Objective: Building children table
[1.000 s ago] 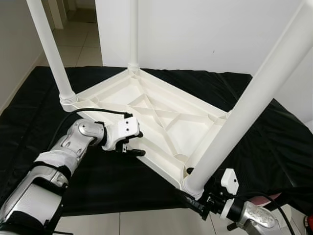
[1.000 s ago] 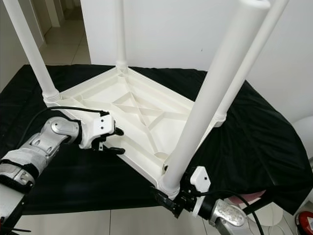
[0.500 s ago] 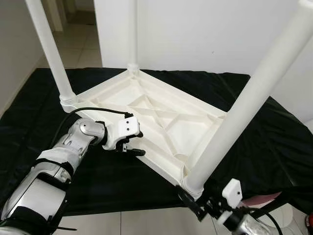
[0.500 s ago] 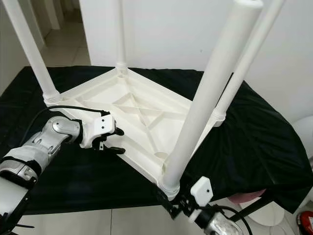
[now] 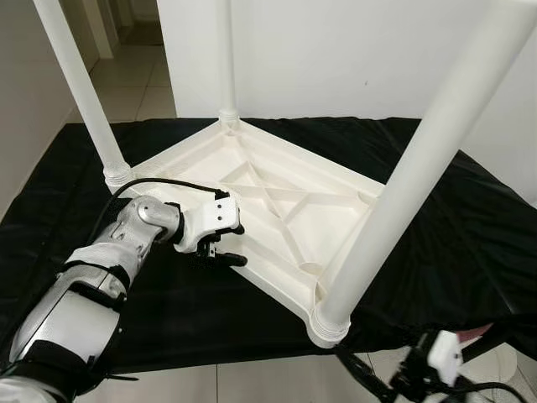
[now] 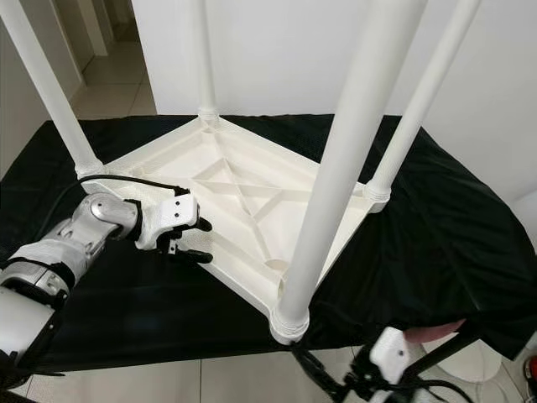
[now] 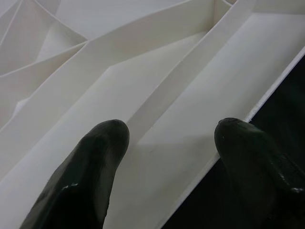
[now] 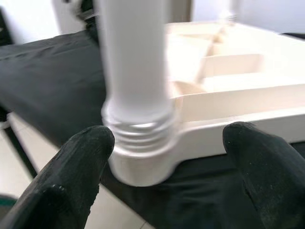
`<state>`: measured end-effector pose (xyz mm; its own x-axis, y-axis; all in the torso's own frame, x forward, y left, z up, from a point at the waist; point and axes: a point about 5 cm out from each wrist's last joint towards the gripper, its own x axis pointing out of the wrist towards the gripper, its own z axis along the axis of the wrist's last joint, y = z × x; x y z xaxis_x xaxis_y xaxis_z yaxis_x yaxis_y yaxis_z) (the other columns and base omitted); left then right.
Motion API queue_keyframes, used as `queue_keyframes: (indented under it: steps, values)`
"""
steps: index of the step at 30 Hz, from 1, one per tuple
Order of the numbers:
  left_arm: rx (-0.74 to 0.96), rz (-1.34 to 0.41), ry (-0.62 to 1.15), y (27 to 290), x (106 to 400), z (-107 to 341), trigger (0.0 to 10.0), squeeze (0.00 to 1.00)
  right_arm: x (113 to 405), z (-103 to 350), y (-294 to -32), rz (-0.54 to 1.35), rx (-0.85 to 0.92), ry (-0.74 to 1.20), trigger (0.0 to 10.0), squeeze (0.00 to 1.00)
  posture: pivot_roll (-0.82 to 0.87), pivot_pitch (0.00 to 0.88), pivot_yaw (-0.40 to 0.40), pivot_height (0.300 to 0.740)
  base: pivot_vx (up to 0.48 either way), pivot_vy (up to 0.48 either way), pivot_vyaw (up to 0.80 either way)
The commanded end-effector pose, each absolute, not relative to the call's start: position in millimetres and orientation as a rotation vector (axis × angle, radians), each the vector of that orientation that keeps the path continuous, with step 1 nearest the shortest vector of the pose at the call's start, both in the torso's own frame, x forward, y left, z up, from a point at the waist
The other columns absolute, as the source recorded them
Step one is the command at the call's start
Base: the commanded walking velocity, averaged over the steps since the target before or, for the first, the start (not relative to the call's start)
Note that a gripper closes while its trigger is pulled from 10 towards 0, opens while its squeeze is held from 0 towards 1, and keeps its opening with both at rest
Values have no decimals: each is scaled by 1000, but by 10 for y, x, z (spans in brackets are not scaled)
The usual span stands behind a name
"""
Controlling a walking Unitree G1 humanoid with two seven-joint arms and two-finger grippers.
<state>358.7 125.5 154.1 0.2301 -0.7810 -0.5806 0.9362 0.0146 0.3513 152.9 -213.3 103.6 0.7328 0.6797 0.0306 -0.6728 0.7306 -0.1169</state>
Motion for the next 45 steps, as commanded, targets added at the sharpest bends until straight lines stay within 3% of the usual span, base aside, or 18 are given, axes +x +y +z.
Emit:
queue_keyframes:
  steps: [1, 5, 10, 11, 16, 25, 36, 45]
  values:
    - [802, -1386, 285, 1287, 3584, 1531, 10000, 0, 1553, 1061, -2264, 706, -96, -76, 10000, 0, -60, 0, 42, 740, 0, 0, 0]
    - [810, -1385, 290, 1304, 3590, 1542, 10000, 0, 1588, 1060, -2365, 668, -76, -74, 10000, 0, -57, 0, 43, 740, 0, 0, 0]
    - [821, -1387, 302, 1349, 3593, 1550, 10000, 0, 1676, 1016, -2571, 517, -39, -96, 10000, 0, -49, 0, 45, 740, 0, 0, 0]
    - [835, -1394, 314, 1369, 3588, 1540, 10000, 0, 1748, 1008, -2653, 412, -1, -119, 10000, 0, -49, 0, 45, 740, 0, 0, 0]
    - [838, -1422, 336, 1391, 3568, 1518, 10000, 0, 1827, 992, -2716, 317, 40, -143, 10000, 0, -51, 0, 42, 740, 0, 0, 0]
    - [838, -1486, 380, 1447, 3520, 1491, 10000, 0, 1919, 1004, -2718, 258, 58, -177, 10000, 0, -57, 0, 42, 740, 0, 0, 0]
    - [639, -1699, 184, 1281, 3285, 1826, 10000, 0, 2279, 1047, -2426, -11, 113, -233, 10000, 0, -70, 0, 9, 740, 0, 0, 0]
    - [708, -1714, 178, 1196, 3227, 1739, 10000, 0, 2382, 1052, -2357, 0, 118, -232, 10000, 0, -67, 0, -12, 740, 0, 0, 0]
